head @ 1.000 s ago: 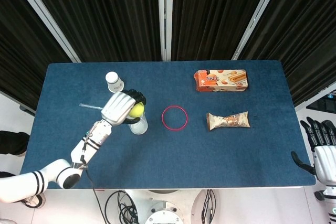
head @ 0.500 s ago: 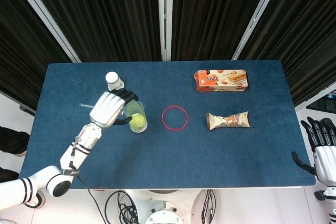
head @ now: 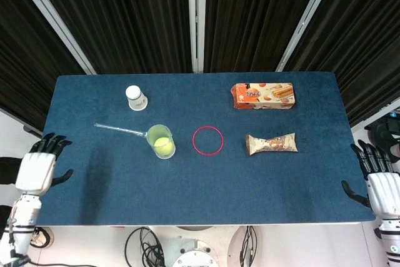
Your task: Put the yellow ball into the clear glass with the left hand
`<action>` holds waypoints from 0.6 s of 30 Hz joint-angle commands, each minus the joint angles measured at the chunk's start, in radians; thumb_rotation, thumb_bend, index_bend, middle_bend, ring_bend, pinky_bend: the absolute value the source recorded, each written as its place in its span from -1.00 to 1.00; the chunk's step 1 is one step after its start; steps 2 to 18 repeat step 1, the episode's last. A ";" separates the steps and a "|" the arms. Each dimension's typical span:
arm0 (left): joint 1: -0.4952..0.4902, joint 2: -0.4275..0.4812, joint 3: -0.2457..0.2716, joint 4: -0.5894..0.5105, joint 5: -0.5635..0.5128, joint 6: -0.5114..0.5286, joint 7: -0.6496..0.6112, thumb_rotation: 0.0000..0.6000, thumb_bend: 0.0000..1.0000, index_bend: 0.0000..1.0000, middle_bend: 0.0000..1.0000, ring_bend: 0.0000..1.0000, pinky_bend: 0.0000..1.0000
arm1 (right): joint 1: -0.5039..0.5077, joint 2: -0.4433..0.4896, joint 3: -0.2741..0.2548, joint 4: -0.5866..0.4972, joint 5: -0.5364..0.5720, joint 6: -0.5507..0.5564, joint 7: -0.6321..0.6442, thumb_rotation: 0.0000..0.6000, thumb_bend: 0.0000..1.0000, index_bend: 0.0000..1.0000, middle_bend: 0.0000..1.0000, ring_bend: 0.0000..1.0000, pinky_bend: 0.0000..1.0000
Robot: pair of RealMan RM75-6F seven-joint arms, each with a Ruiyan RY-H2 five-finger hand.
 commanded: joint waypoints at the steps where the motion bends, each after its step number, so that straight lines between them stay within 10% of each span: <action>1: 0.048 0.032 0.039 -0.032 -0.027 -0.015 -0.029 1.00 -0.68 -0.71 -0.92 -1.00 -0.78 | 0.004 -0.006 -0.005 -0.002 -0.007 -0.006 -0.011 1.00 -0.53 -1.00 -1.00 -1.00 -1.00; 18: 0.048 0.032 0.039 -0.032 -0.027 -0.015 -0.029 1.00 -0.68 -0.71 -0.92 -1.00 -0.78 | 0.004 -0.006 -0.005 -0.002 -0.007 -0.006 -0.011 1.00 -0.53 -1.00 -1.00 -1.00 -1.00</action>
